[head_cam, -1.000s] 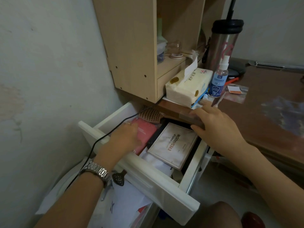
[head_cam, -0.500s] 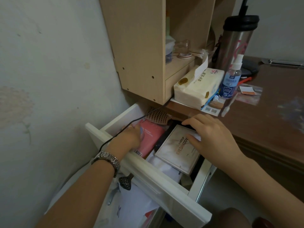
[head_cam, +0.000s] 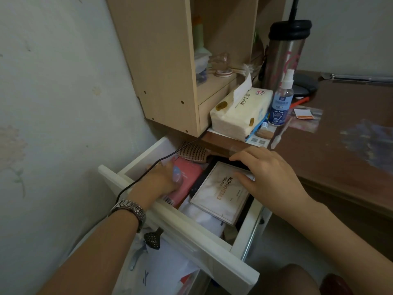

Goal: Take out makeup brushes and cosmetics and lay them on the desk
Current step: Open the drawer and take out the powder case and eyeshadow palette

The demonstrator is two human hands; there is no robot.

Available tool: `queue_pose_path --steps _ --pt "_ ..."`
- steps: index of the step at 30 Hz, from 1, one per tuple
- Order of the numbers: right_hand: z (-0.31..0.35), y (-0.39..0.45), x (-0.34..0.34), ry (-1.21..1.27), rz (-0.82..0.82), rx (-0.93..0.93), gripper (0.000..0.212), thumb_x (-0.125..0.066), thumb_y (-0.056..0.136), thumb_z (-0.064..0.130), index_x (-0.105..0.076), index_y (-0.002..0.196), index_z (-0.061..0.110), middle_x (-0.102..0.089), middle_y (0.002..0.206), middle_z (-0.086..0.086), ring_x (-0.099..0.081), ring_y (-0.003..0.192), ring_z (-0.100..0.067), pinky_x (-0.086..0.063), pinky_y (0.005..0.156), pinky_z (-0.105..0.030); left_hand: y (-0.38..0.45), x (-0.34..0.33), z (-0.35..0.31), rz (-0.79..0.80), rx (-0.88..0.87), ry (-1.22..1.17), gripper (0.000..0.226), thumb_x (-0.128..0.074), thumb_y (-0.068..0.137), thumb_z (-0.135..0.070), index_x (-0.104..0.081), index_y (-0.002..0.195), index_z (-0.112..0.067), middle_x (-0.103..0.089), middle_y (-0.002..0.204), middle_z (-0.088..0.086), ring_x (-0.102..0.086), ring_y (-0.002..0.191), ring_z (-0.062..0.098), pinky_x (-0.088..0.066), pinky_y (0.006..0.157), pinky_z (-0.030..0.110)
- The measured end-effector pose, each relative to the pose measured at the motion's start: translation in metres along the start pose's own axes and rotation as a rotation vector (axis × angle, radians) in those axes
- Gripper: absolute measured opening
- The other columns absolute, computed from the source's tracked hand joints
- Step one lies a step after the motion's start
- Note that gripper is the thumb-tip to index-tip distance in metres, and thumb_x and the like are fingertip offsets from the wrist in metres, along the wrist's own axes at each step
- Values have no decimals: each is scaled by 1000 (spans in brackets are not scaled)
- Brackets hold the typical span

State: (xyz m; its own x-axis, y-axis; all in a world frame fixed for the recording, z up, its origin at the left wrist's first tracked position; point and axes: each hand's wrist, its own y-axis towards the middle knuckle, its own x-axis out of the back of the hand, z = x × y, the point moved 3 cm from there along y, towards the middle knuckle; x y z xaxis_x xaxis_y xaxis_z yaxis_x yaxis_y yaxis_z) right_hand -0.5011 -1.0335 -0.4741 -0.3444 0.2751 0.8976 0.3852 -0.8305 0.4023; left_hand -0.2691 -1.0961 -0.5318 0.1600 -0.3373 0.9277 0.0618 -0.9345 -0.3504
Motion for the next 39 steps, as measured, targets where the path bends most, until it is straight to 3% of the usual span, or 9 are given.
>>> queue_pose_path --steps 4,8,13,16,18,20,25,32,39 --pt "-2 -5 4 16 4 -18 32 -67 80 19 -62 112 19 -65 105 -2 -61 98 -24 -48 77 -37 -17 1 -16 -68 -85 -35 76 -51 85 -53 -20 145 -17 -31 142 21 -31 130 36 -34 102 43" --pt "-6 -11 13 54 2 -49 33 -65 82 25 -61 114 21 -64 110 0 -59 103 -21 -49 82 -36 -44 3 -30 -183 -172 -170 62 -53 83 -56 -37 130 -19 -42 126 16 -38 118 30 -35 85 34" --pt "-9 -18 24 115 24 -72 42 -62 81 41 -58 120 24 -62 117 5 -56 109 -15 -49 89 -37 -75 10 -41 -267 -272 -261 57 -54 81 -59 -39 128 -31 -41 109 4 -40 106 22 -43 86 37" --pt "-14 -26 33 119 37 -87 45 -57 79 47 -56 120 28 -61 117 8 -54 109 -11 -48 89 -34 -93 24 -57 -314 -308 -332 77 -54 68 -71 -37 133 -32 -42 116 1 -39 105 14 -42 83 33" --pt "-22 -33 42 111 34 -107 41 -58 79 44 -56 118 30 -60 114 9 -54 105 -11 -49 86 -33 -101 35 -71 -355 -336 -357 93 -43 55 -80 -39 131 -29 -47 123 0 -43 110 13 -43 88 34" --pt "-33 -42 52 88 27 -148 39 -62 80 41 -55 118 31 -59 113 10 -53 104 -11 -48 85 -33 -110 44 -89 -403 -383 -400 89 -42 52 -82 -42 125 -31 -50 120 -4 -47 112 15 -45 92 36" --pt "-68 -73 87 11 6 -274 40 -63 82 39 -52 121 33 -58 116 11 -55 106 -10 -49 89 -32 -127 57 -150 -576 -558 -394 69 -61 70 -67 -46 125 -28 -48 129 -2 -42 120 16 -31 93 26" --pt "-132 -131 134 -153 -48 -530 39 -65 81 39 -54 118 30 -61 115 6 -59 103 -15 -53 85 -36 -124 55 -251 -549 -666 -267 77 -56 66 -73 -45 129 -29 -49 125 -3 -38 114 16 -35 85 29" --pt "-182 -189 176 -221 -24 -749 39 -64 82 38 -53 118 31 -59 112 8 -51 93 -8 -41 71 -22 -131 28 -345 -488 -781 -163 80 -52 70 -74 -43 132 -24 -48 130 2 -37 119 22 -34 94 34"
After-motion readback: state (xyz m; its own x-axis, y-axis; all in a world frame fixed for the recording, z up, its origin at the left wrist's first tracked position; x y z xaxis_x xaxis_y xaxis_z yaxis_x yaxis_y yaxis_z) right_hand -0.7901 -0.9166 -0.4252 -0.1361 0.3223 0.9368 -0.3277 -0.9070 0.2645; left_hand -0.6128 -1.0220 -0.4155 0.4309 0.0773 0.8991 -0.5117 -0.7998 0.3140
